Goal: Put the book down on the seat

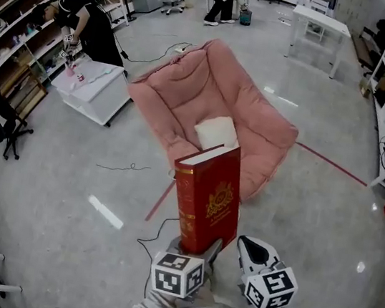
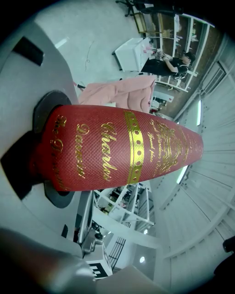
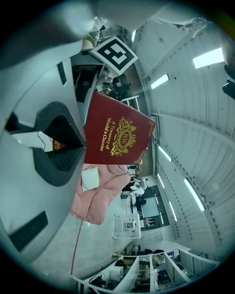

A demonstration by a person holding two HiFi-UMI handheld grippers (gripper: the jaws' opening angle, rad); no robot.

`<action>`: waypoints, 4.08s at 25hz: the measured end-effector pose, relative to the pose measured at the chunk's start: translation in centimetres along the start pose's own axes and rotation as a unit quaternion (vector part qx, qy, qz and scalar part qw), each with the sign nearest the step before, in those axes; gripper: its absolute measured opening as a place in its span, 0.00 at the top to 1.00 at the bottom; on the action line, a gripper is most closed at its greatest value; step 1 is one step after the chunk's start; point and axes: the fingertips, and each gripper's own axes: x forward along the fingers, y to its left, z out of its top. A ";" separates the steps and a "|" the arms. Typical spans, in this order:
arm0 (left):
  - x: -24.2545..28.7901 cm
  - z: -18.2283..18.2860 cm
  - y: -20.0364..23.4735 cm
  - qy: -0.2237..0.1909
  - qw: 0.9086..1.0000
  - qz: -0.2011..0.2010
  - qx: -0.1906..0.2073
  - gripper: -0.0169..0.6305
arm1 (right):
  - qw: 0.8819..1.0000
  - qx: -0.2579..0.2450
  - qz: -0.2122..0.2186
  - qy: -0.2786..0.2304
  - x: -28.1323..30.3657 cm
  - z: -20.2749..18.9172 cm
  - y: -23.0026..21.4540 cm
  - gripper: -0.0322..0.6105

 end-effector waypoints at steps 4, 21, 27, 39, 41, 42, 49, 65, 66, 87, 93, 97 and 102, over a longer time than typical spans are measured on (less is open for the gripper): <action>1.3 1.7 2.0 0.000 1.000 -0.005 -0.002 0.59 | 1.000 0.001 -0.010 -0.003 2.6 1.0 -0.9 0.94; 4.5 6.1 6.5 0.002 1.000 -0.012 -0.008 0.59 | 0.999 0.025 -0.042 -0.005 7.3 3.7 -3.7 0.94; 5.9 6.1 6.8 -0.002 1.000 -0.003 -0.008 0.59 | 0.999 0.017 -0.027 -0.007 8.8 3.7 -4.8 0.94; 12.8 10.1 7.9 0.003 0.999 0.024 -0.037 0.59 | 1.000 0.005 0.008 0.022 14.1 6.0 -11.5 0.94; 14.2 10.2 8.1 0.012 0.999 0.027 -0.041 0.59 | 0.999 0.010 0.010 0.030 14.8 5.8 -12.6 0.94; 14.9 10.2 8.2 0.016 0.999 0.027 -0.044 0.59 | 0.999 0.013 0.012 0.034 15.2 5.7 -13.2 0.94; 19.8 10.3 9.7 0.037 0.997 0.035 -0.063 0.59 | 0.998 0.032 0.014 0.055 17.6 4.6 -16.4 0.94; 31.9 6.7 14.5 0.112 0.985 0.059 -0.115 0.59 | 0.994 0.053 0.009 0.095 24.1 1.9 -23.9 0.94; 32.7 6.5 14.8 0.118 0.984 0.060 -0.116 0.58 | 0.994 0.054 0.009 0.099 24.6 1.7 -24.3 0.94; 43.1 -0.4 18.5 0.238 0.955 0.073 -0.160 0.58 | 0.986 0.095 0.001 0.140 29.7 -2.8 -27.7 0.94; 45.9 -1.5 18.6 0.274 0.945 0.079 -0.160 0.58 | 0.984 0.103 0.000 0.145 30.1 -3.1 -29.1 0.94; 46.7 -2.3 19.2 0.292 0.938 0.081 -0.166 0.58 | 0.983 0.109 -0.005 0.146 30.2 -3.3 -29.3 0.94; 47.9 -3.2 19.3 0.317 0.931 0.073 -0.163 0.57 | 0.983 0.111 -0.007 0.145 30.1 -3.7 -29.7 0.94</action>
